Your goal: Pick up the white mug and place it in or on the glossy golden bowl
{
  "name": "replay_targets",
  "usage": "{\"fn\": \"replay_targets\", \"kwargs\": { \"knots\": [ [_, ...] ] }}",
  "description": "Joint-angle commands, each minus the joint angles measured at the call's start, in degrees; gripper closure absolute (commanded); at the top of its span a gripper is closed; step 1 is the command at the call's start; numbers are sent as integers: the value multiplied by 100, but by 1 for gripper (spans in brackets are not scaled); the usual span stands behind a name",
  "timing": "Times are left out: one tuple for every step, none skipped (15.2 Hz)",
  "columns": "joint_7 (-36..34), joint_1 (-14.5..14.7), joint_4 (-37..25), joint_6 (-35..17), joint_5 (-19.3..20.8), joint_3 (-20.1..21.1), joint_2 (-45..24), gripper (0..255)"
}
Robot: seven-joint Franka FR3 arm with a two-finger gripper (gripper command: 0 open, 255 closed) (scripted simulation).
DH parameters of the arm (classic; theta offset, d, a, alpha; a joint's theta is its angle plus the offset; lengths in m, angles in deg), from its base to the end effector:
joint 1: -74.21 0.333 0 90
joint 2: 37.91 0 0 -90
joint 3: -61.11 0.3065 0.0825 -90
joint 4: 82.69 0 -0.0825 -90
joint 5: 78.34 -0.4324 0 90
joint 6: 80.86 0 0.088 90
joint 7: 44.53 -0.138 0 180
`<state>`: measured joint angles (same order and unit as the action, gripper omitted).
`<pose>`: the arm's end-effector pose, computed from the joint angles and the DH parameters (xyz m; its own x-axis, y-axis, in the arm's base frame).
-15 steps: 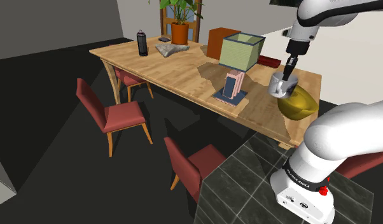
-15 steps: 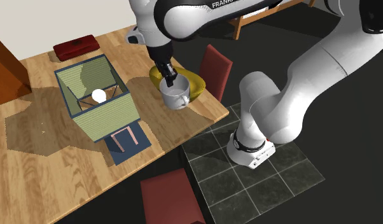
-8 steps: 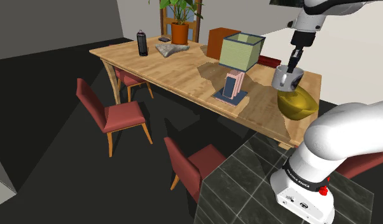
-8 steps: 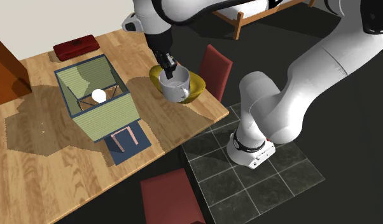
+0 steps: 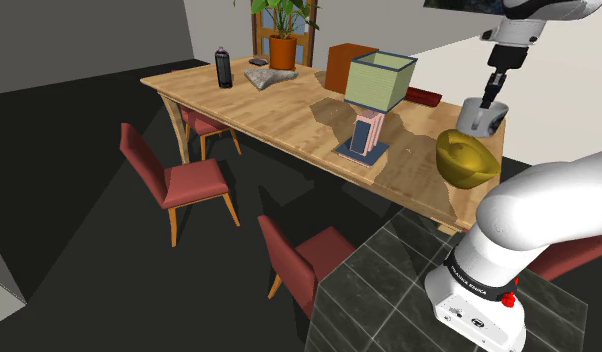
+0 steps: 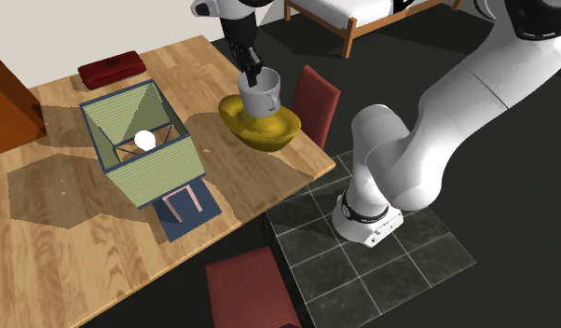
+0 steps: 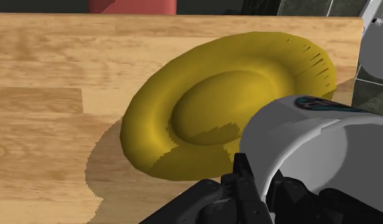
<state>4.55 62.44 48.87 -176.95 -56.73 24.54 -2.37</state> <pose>0.2503 -0.3697 0.4693 0.9808 0.1826 -0.0682 0.1792 -0.9823 -0.0538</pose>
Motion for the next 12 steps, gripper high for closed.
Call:
{"fn": "replay_targets", "kwargs": {
  "knots": [
    [304,-4,-261,22,60,-255,-169,255],
    [460,3,-393,15,81,-398,-270,255],
    [563,10,-482,9,90,-493,-340,255],
    [556,7,-411,-65,104,-517,-341,255],
    [550,3,-340,-140,119,-540,-344,255],
    [544,0,-271,-216,133,-565,-349,255],
    [539,-2,-202,-292,148,-590,-355,255],
    [534,-5,-135,-368,162,-617,-363,255],
    [529,-6,-69,-445,176,-643,-372,255],
    [524,-8,-3,-523,189,-671,-383,255],
    [520,-8,61,-601,203,-700,-395,255],
    [517,-9,124,-679,216,-729,-410,255]
  ]
}}
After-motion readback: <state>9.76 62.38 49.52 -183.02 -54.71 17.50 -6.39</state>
